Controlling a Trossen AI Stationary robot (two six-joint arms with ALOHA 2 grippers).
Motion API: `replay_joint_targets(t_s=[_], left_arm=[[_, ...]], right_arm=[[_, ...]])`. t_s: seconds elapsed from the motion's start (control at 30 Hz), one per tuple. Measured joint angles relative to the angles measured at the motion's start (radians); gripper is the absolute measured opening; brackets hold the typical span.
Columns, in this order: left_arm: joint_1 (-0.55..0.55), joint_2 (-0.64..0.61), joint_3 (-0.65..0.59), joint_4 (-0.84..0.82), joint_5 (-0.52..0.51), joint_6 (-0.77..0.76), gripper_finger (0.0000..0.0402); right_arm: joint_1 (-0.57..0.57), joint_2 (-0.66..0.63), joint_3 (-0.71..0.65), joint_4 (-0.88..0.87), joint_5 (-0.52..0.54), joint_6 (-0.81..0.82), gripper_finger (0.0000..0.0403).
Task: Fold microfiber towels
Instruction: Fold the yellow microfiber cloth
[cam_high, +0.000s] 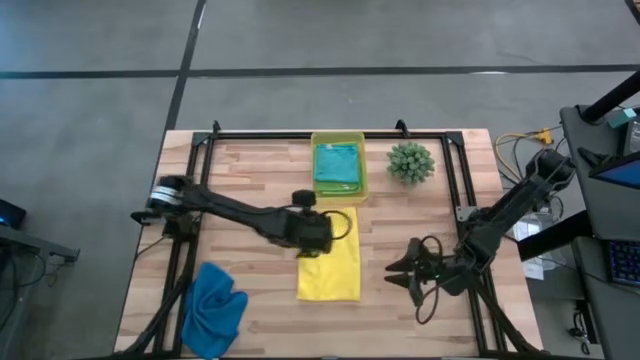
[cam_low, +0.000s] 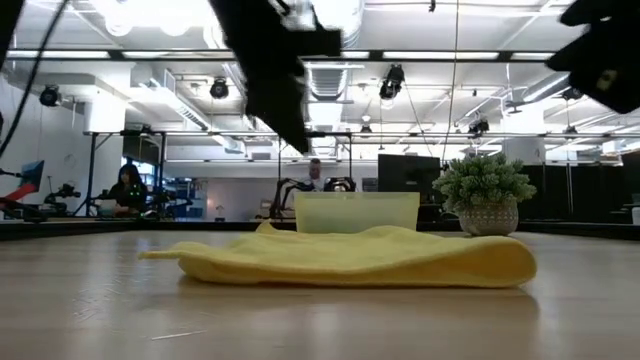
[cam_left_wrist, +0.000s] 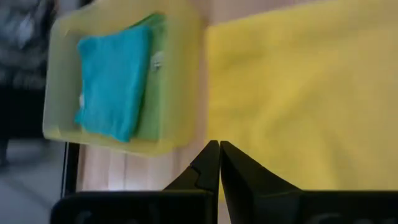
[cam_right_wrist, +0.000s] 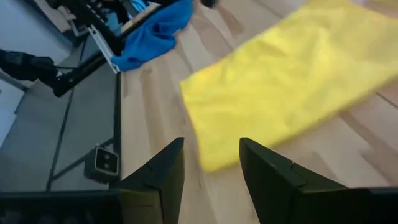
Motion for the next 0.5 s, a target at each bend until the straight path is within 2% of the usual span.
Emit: replay_joint_targets(t_s=[0.13,0.2,0.23,0.33,0.5], left_arm=[[-0.044,-0.192,-0.209,0.098,0.184,0.074,0.0000],[-0.069,-0.299,-0.331,0.151,0.278,0.075,0.0000],[-0.084,-0.358,-0.385,0.199,0.315,0.075,0.0000],[-0.152,-0.512,-0.542,0.285,0.338,0.081,0.0000],[-0.268,-0.633,-0.735,0.451,0.354,0.101,0.0000]], right_arm=[[-0.029,0.109,0.001,0.182,-0.016,-0.154,0.0148],[-0.041,0.159,0.023,0.202,-0.041,-0.241,0.0148],[-0.042,0.179,0.042,0.179,-0.050,-0.279,0.0148],[-0.052,0.256,0.134,0.051,-0.068,-0.400,0.0148],[-0.053,0.414,0.302,-0.206,-0.098,-0.618,0.0155]])
